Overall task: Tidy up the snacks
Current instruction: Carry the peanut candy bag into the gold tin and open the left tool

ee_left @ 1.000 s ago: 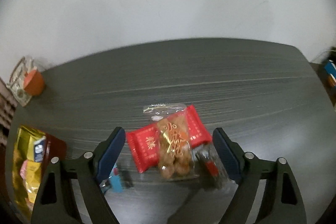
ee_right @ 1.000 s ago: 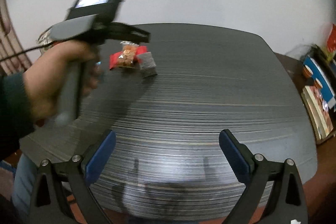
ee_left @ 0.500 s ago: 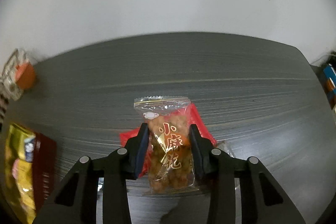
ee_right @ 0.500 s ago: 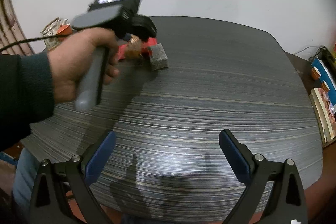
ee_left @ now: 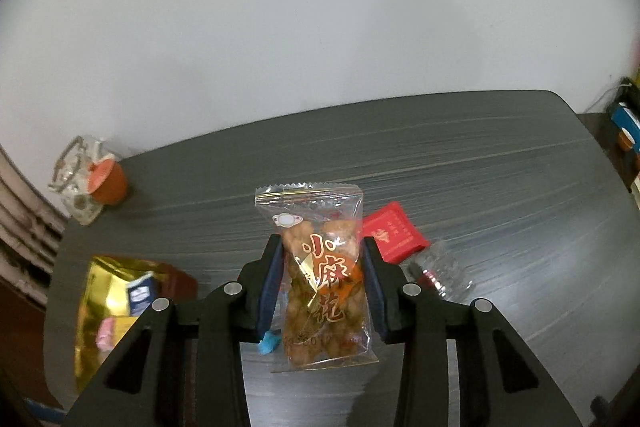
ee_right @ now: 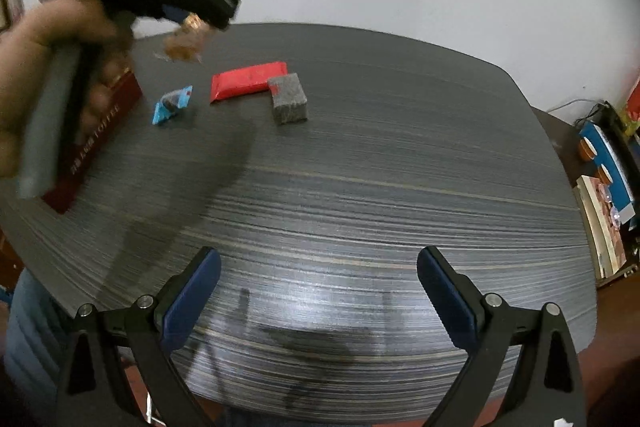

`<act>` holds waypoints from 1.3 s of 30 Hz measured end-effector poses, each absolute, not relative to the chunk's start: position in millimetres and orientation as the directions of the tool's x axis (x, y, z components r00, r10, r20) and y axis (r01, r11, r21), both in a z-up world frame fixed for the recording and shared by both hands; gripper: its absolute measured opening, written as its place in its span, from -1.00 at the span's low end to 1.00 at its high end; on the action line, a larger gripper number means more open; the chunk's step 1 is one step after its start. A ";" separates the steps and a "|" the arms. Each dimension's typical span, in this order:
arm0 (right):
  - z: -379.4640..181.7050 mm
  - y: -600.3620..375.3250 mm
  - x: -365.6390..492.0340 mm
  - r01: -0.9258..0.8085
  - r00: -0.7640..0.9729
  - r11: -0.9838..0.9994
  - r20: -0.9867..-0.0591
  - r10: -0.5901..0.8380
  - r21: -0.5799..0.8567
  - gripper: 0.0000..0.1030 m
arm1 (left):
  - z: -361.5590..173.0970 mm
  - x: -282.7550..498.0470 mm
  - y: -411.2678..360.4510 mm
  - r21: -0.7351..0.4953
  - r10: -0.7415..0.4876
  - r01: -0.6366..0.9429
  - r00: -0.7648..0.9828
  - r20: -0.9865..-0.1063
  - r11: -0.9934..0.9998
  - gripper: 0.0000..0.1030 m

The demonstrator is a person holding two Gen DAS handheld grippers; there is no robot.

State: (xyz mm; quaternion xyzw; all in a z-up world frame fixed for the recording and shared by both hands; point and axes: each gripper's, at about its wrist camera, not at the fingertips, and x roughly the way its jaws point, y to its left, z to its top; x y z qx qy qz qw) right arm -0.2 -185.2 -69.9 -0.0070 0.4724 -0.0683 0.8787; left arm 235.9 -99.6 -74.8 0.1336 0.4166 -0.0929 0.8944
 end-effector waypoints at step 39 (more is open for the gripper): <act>-80.5 -144.9 -1.8 -0.009 0.534 0.980 -0.830 -0.163 -0.198 0.90 | -51.8 198.9 166.6 0.146 0.130 -0.016 0.552 -0.824 0.989 -0.24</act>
